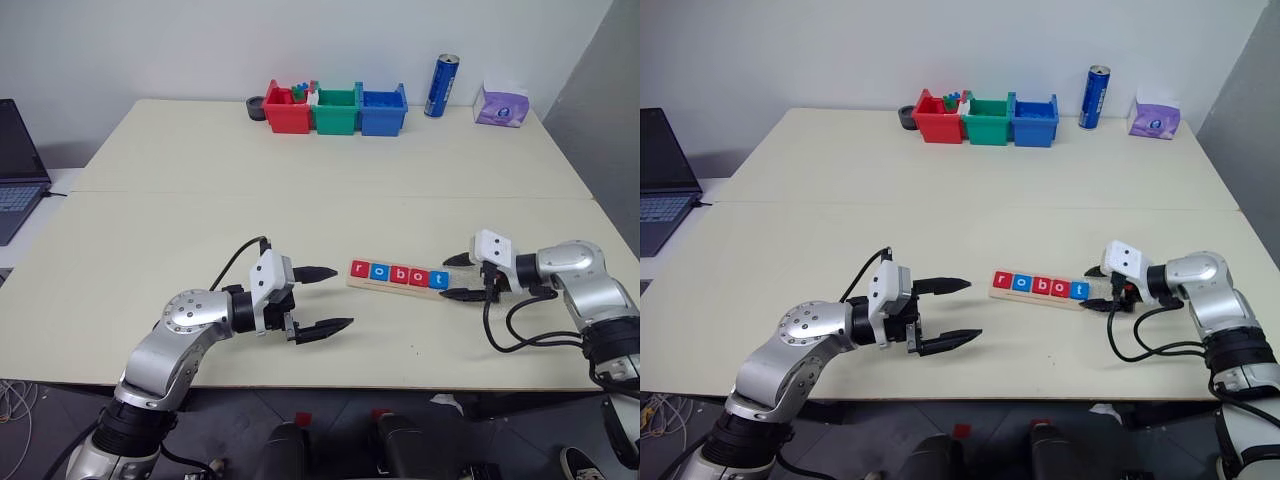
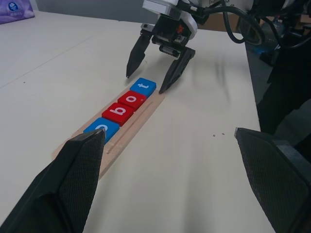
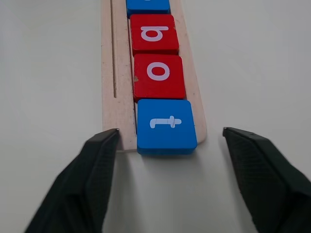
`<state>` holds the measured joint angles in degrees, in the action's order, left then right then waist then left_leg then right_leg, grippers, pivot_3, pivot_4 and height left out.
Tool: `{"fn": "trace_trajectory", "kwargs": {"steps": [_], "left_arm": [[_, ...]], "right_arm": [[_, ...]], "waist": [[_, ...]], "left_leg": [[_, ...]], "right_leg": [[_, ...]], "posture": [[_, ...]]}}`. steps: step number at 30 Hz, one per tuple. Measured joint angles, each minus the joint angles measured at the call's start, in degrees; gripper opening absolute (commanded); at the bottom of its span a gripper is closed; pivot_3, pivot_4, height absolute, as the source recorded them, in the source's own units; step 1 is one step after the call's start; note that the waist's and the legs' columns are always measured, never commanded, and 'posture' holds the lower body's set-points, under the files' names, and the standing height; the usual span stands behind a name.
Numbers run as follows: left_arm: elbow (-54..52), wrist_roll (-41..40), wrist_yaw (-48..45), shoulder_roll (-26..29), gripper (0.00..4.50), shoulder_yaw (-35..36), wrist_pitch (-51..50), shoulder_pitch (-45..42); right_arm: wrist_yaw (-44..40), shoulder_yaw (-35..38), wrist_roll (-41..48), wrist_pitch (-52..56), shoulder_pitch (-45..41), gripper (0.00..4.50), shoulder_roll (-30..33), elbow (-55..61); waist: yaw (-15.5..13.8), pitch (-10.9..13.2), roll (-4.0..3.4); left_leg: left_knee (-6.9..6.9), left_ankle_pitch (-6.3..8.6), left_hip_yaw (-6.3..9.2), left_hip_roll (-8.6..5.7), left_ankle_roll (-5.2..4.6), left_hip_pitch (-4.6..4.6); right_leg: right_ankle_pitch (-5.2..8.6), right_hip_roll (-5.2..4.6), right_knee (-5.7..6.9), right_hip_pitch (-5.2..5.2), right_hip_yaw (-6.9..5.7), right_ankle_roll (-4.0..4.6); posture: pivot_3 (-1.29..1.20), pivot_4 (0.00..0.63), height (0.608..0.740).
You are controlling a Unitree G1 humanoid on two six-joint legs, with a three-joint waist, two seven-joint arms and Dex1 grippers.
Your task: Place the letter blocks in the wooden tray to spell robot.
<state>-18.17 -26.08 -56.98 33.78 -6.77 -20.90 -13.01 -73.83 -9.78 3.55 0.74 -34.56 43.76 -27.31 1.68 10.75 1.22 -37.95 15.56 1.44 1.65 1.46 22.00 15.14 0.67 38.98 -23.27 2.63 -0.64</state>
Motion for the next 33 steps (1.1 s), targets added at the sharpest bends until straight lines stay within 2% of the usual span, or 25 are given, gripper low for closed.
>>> {"fn": "trace_trajectory", "kwargs": {"steps": [9, 10, 13, 16, 18, 23, 33], "left_arm": [[0.02, 0.01, -0.21, 0.04, 4.5, 0.0, 0.11, 0.05], [0.04, 0.01, -0.34, 0.04, 4.5, 0.0, 0.14, 0.04], [0.13, 0.05, -0.79, 0.04, 4.5, -0.02, 0.18, 0.0], [0.25, 0.12, -1.12, -0.02, 4.5, -0.04, 0.23, -0.12], [0.28, 0.13, -1.17, -0.04, 4.5, -0.04, 0.23, -0.19], [0.3, 0.18, -1.18, -0.04, 4.5, -0.03, 0.26, -0.41], [0.3, 0.27, -0.97, -0.05, 4.5, -0.02, 0.27, -0.41]], "right_arm": [[-0.34, 3.13, 3.1, 6.44, 0.05, 4.48, 1.27, 3.2], [-0.31, 3.71, 3.25, 6.46, 0.32, 4.31, 1.75, 3.46], [-0.02, 4.78, 3.44, 6.05, 2.09, 3.6, 3.01, 3.64], [0.72, 4.81, 3.26, 4.67, 4.33, 2.56, 2.97, 3.64], [1.37, 4.8, 3.08, 3.91, 4.85, 1.7, 2.93, 3.64], [2.81, 4.77, 2.61, 2.29, 4.9, 0.05, 2.34, 3.7], [3.92, 4.13, 2.14, 1.05, 4.93, 0.05, 1.41, 3.74]], "waist": [[-0.01, 0.0, 0.0], [-0.01, 0.0, 0.0], [-0.06, 0.0, 0.0], [-0.01, 0.0, 0.0], [0.14, 0.0, 0.0], [0.21, 0.0, 0.0], [0.12, 0.0, 0.0]], "left_leg": [[0.0, 0.0, 0.01, 0.0, 0.0, 0.0], [0.0, 0.0, 0.01, 0.0, 0.0, 0.0], [0.0, 0.0, 0.02, -0.01, 0.0, 0.01], [0.0, 0.0, -0.01, -0.02, 0.0, 0.0], [0.0, 0.0, -0.02, -0.01, 0.0, -0.02], [0.0, 0.0, -0.01, 0.0, 0.0, -0.03], [0.0, 0.0, -0.01, -0.01, 0.0, -0.03]], "right_leg": [[0.0, -0.01, 0.0, 0.0, -0.01, 0.0], [0.0, -0.01, 0.0, 0.0, -0.01, 0.0], [0.0, -0.01, -0.01, 0.02, -0.02, 0.0], [0.0, -0.01, 0.0, 0.01, 0.0, -0.01], [0.0, 0.0, 0.01, 0.01, 0.02, -0.01], [0.0, 0.04, 0.02, 0.01, 0.0, -0.01], [0.0, 0.03, 0.01, 0.01, 0.01, 0.0]], "posture": [[0.0, 0.15, 0.74], [0.0, 0.15, 0.74], [0.0, 0.15, 0.74], [0.0, 0.15, 0.74], [0.0, 0.15, 0.74], [0.0, 0.15, 0.74], [0.0, 0.15, 0.74]]}}
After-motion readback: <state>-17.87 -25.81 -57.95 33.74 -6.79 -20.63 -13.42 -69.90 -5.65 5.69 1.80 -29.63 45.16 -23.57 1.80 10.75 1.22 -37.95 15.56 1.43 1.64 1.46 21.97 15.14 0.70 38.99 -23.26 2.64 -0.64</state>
